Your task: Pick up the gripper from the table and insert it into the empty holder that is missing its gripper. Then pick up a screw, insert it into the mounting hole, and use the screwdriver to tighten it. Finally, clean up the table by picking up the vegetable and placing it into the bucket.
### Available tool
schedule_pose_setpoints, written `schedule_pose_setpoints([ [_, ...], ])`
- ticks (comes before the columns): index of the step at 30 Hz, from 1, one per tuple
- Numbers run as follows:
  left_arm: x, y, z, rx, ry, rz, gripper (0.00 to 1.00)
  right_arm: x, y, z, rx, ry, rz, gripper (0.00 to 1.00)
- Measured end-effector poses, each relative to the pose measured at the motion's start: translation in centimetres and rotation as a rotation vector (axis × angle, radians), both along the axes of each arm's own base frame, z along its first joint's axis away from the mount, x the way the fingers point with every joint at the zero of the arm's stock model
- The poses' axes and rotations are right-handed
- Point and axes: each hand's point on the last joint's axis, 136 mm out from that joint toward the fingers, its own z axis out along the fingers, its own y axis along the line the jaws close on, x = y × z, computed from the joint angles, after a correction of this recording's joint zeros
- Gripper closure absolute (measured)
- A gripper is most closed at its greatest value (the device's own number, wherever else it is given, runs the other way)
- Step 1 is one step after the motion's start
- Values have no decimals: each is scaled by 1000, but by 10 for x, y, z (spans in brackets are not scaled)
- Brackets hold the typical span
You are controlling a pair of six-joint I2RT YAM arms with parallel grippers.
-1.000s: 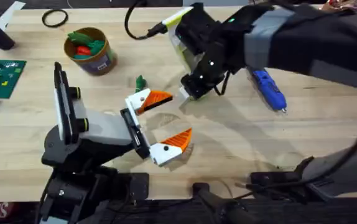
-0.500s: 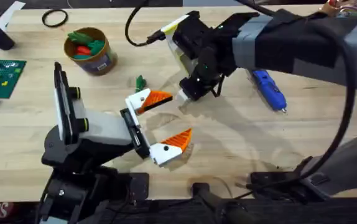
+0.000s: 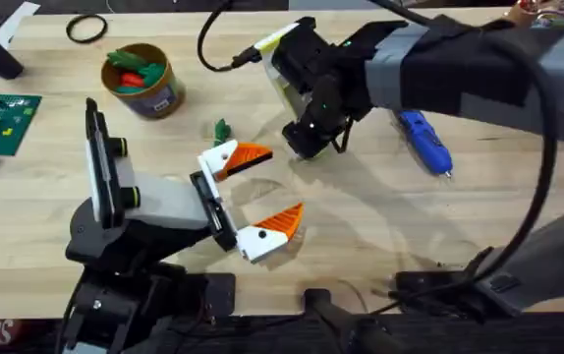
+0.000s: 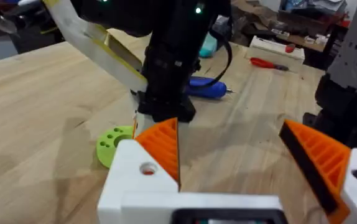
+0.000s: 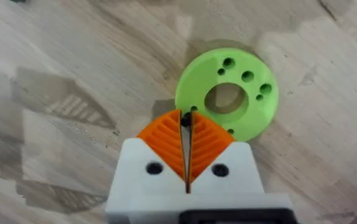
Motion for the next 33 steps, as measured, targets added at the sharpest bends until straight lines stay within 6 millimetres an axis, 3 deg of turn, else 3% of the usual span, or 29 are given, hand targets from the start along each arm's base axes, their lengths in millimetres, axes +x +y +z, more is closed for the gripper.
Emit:
schedule_pose_setpoints([
  [18, 0, 0, 0, 0, 0, 0, 14, 0, 0, 6, 6, -7, 0, 998],
  [21, 0, 0, 0, 0, 0, 0, 15, 1, 0, 22, 35, -40, 0, 998],
  [30, 0, 0, 0, 0, 0, 0, 14, 4, 3, 106, 187, -211, 0, 998],
  [33, 0, 0, 0, 0, 0, 0, 14, 1, 1, 125, 215, -243, 0, 998],
])
